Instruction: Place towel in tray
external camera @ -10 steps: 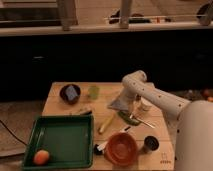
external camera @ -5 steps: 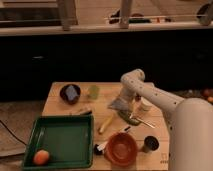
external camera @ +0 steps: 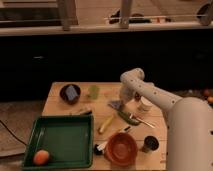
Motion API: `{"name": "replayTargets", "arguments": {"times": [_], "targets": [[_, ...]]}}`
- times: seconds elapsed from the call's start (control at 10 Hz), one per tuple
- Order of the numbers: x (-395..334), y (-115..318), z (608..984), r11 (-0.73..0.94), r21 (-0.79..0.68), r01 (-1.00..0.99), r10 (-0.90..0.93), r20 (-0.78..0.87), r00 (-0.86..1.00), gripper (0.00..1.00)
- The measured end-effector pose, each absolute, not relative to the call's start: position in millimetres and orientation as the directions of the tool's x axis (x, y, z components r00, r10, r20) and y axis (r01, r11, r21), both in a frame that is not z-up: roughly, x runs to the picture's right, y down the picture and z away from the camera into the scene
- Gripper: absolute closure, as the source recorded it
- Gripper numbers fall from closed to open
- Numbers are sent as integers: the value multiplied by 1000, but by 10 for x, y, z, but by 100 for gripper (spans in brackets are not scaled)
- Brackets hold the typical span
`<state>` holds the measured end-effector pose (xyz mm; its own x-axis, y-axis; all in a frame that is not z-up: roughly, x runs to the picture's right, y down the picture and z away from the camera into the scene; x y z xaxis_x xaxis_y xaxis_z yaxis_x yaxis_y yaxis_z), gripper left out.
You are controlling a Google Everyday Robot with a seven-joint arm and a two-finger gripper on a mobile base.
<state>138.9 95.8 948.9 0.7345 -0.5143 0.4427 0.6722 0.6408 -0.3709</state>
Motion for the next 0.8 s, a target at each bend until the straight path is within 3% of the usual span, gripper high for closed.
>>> {"name": "replayTargets", "arguments": {"times": [0.2,0.8], "targets": [[1379,947,9496,643,-368,672,-511,447,734,100],[1328,749,9256,662,-337,670,-512,450,732,100]]}}
